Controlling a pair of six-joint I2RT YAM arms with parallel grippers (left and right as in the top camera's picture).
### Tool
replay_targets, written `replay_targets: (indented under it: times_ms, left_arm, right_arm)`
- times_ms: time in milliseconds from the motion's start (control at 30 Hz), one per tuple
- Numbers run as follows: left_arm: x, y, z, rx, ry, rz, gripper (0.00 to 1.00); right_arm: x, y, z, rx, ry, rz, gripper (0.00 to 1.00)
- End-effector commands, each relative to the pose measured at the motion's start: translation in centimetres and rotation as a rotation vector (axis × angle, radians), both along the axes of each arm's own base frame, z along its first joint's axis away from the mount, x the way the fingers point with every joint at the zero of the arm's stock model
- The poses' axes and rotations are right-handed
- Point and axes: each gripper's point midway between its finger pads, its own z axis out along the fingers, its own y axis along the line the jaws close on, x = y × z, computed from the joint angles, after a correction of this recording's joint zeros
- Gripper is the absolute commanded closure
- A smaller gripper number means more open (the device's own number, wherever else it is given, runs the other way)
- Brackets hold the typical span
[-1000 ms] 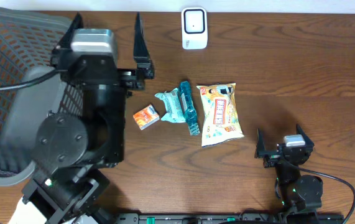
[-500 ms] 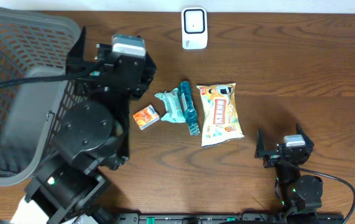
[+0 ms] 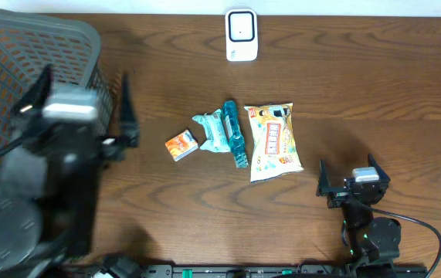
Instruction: Scan the item barcode
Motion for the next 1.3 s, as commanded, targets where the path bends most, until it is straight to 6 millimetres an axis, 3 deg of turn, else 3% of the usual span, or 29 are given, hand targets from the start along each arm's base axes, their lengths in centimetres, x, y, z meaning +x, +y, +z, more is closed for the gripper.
replay_targets:
  times_ms: [0, 133, 267, 367, 567, 700, 867, 1033, 1100, 1267]
  left_arm:
    - [-1.6, 0.8, 0.7, -0.109, -0.036, -0.063, 0.14]
    - [-4.1, 2.9, 1.5, -0.178, -0.085, -0.063, 0.14]
    - [-8.3, 4.5, 2.4, -0.266, -0.16, -0.084, 0.14]
    - [-11.6, 4.7, 2.5, -0.291, -0.205, -0.117, 0.14]
    - [-17.4, 3.5, 1.3, -0.25, -0.264, -0.145, 0.14]
    - [-20.4, 2.9, 1.1, -0.243, -0.313, -0.21, 0.13]
    - [-23.5, 3.2, 0.2, -0.242, -0.365, -0.214, 0.13]
    - [-26.6, 3.5, -0.6, -0.233, -0.425, -0.226, 0.13]
    - [-27.6, 3.6, -0.9, -0.235, -0.448, -0.242, 0.13]
    - [-27.8, 3.8, -1.0, -0.167, -0.447, -0.261, 0.13]
  right_arm:
    - [0.0, -0.3, -0.1, -0.022, 0.0, -0.017, 0.01]
    - [0.0, 0.3, 0.3, 0.035, -0.009, 0.017, 0.01]
    - [-0.6, 3.6, 0.1, 0.411, 0.067, 0.174, 0.01]
    - [-1.4, 5.8, 0.4, 0.723, 0.162, 0.274, 0.01]
    - [-2.2, 7.5, 2.0, 0.952, 0.218, 0.377, 0.01]
    - [-4.0, 9.8, 4.3, 0.827, 0.161, 0.588, 0.01]
    - [-4.2, 10.2, 2.0, 0.82, 0.274, 0.566, 0.0]
    - [-4.3, 10.4, 3.4, 0.783, 0.284, 0.585, 0.0]
    - [-4.5, 10.8, 4.2, 0.757, 0.299, 0.605, 0.0]
    - [-4.6, 10.9, 5.9, 0.728, 0.431, 0.567, 0.0]
